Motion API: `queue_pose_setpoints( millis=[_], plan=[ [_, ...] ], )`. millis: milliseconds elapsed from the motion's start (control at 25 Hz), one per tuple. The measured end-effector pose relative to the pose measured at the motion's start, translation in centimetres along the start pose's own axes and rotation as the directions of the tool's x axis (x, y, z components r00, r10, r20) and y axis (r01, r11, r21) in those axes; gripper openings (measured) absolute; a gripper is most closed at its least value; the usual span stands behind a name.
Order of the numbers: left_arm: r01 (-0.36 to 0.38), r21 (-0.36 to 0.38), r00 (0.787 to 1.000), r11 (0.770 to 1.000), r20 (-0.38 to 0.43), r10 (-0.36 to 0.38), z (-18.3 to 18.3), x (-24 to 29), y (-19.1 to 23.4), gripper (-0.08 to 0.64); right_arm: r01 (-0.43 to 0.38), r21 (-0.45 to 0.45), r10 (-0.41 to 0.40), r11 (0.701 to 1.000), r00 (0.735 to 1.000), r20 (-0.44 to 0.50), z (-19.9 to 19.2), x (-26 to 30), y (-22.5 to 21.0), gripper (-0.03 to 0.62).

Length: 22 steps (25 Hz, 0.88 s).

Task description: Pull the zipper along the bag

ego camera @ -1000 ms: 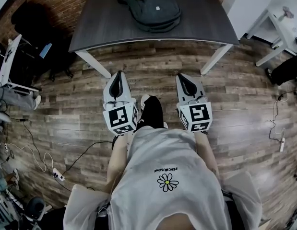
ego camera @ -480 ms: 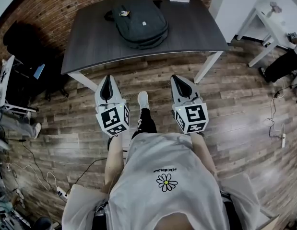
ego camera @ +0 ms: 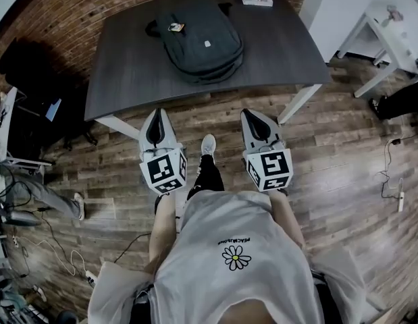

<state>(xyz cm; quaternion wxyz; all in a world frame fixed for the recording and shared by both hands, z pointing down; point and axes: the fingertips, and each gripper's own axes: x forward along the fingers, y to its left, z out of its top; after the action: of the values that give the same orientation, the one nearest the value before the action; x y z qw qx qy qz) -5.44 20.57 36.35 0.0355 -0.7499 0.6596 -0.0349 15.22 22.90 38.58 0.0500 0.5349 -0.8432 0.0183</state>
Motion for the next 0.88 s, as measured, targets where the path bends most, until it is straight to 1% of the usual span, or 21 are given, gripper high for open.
queue_pose_setpoints(
  millis=[160, 280, 400, 600, 760, 880],
  plan=[
    [0.010, -0.013, 1.000, 1.000, -0.001, -0.010, 0.1, 4.6, 1.0, 0.008, -0.018, -0.031, 0.018, 0.999, 1.000, 0.008, 1.3, 5.0, -1.1, 0.000],
    [0.011, -0.039, 1.000, 0.999, 0.007, -0.010, 0.4, 8.6, 2.4, 0.008, -0.012, -0.046, 0.013, 0.999, 1.000, 0.012, 2.5, 8.6, -2.1, 0.000],
    [0.008, -0.053, 1.000, 0.999, -0.010, -0.009, 0.4, 12.5, 4.0, 0.008, -0.019, -0.050, 0.018, 0.999, 1.000, -0.020, 2.9, 12.5, -3.0, 0.000],
    [0.022, -0.056, 0.999, 0.998, -0.033, -0.024, 0.7, 18.7, 6.6, 0.008, -0.046, -0.040, 0.043, 0.998, 0.996, -0.072, 3.5, 18.4, -3.6, 0.000],
    [0.033, -0.058, 0.998, 0.998, -0.055, -0.036, -0.1, 24.0, 8.7, 0.008, -0.046, -0.027, 0.043, 0.999, 0.994, -0.103, 3.6, 24.3, -4.6, 0.000],
    [0.044, -0.079, 0.996, 0.996, -0.076, -0.050, -0.9, 27.1, 10.0, 0.008, -0.042, -0.025, 0.039, 0.999, 0.990, -0.138, 3.2, 27.9, -5.2, 0.000]
  ],
)
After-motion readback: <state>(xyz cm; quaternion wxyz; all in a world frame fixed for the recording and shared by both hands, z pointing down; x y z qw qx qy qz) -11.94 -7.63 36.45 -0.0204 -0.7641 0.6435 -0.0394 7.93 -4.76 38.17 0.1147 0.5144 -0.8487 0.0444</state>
